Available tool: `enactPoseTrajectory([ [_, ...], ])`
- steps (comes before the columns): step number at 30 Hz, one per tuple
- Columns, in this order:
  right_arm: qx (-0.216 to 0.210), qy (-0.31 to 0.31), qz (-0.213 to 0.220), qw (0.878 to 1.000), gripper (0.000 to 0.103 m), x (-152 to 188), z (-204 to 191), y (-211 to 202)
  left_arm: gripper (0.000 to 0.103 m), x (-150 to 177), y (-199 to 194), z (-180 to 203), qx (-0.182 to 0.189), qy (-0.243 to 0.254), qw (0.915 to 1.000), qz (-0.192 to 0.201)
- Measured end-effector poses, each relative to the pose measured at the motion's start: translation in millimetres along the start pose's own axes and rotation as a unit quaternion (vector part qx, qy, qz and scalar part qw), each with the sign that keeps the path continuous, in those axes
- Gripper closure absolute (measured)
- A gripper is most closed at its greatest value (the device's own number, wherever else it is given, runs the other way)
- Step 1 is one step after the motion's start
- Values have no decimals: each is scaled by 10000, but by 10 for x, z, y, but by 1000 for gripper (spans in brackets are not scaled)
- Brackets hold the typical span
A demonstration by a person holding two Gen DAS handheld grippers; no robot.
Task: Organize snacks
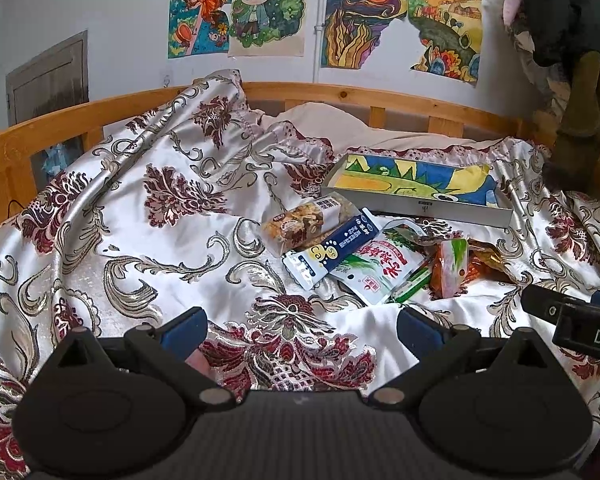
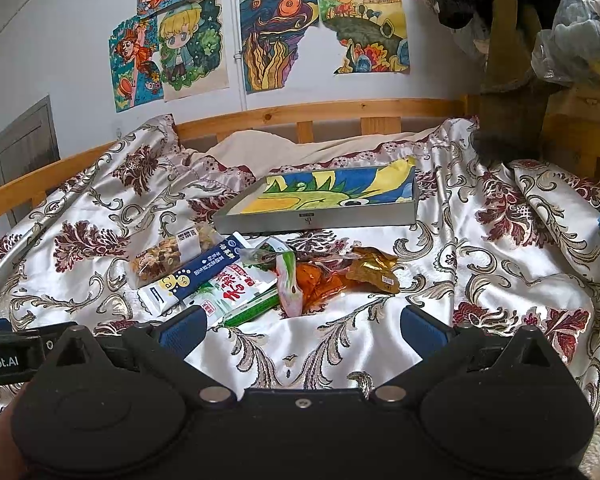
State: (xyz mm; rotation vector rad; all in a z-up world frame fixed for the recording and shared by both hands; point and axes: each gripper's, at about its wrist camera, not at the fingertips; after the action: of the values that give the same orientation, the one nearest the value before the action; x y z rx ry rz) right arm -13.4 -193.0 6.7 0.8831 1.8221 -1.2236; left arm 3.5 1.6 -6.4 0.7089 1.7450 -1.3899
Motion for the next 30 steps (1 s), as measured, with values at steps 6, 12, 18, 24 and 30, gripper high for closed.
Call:
enactPoseTrajectory([
  [6, -4, 2, -2, 10000, 1, -1, 1, 0, 0, 24, 30, -10, -23, 1, 10000, -71],
  [12, -3, 5, -5, 10000, 1, -1, 0, -2, 0, 16, 48, -24, -31, -36, 9999, -135],
  [18, -3, 7, -9, 10000, 0, -7, 1, 6, 0, 15, 50, -28, -31, -31, 9999, -138],
  [24, -21, 50, 4, 10000, 1, -20, -6, -13, 0, -2, 126, -17, 82, -195, 9996, -201],
  [30, -16, 200, 34, 9998, 1, -199, 93, -31, 0, -147, 291, 97, 87, -299, 9994, -182],
])
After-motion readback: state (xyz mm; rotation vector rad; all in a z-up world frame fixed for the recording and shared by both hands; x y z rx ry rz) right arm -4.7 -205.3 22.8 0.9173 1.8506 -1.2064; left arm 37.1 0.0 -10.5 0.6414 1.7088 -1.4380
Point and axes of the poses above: each gripper's, at about its wrist camera, not at the fingertips, and y roughly the way its jaws point, z to its right, x to its underside, and after that the axes turned 14 degrees about -x, right-handed
